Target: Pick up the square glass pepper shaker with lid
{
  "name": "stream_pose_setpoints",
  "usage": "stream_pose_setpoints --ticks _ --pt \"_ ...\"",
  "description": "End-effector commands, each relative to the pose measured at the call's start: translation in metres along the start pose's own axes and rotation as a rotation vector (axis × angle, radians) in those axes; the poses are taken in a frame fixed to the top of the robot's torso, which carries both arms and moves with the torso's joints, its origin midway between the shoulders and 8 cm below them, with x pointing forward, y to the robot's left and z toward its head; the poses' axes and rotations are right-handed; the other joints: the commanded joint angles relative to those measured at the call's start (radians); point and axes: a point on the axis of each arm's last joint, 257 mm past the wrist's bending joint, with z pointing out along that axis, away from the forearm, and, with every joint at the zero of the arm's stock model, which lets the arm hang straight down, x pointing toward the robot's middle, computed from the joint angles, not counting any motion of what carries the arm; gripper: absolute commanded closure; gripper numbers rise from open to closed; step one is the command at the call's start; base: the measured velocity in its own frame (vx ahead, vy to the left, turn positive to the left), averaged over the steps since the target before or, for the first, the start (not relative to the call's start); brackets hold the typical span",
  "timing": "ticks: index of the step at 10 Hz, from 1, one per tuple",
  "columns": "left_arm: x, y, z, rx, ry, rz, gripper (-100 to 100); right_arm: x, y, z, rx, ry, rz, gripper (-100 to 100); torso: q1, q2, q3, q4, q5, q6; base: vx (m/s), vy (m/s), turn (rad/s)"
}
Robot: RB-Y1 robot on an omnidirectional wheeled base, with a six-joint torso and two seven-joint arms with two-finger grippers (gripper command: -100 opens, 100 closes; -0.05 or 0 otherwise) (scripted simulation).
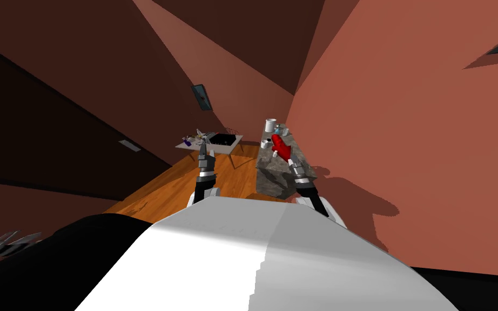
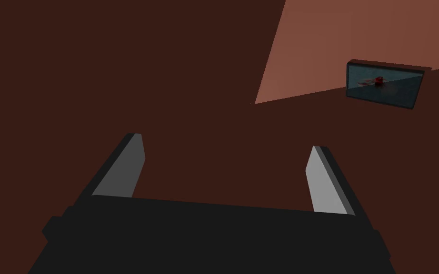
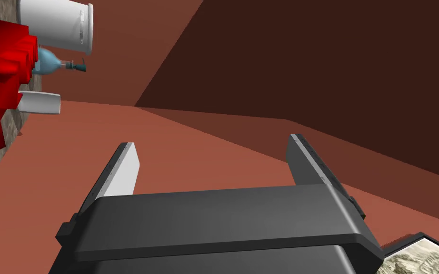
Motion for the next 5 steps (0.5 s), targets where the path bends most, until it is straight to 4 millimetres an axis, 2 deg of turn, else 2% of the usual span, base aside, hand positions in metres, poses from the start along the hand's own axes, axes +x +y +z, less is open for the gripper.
stream_pose_setpoints --ticks 1,5 --pt "0.0 0.0 0.0 0.0 0.0 0.0 0 0.0 -0.026 -0.009 0.064 0.045 -0.065 -100 0.0 0.0 0.0 0.0 0.0 0.0 -0.061 0.022 0.083" --pt "0.0 0.0 0.0 0.0 0.0 0.0 0 -0.002 -0.093 -0.032 0.207 0.165 -0.247 -100 0.002 -0.002 -0.001 0.0 0.0 0.0 -0.034 0.038 0.094"
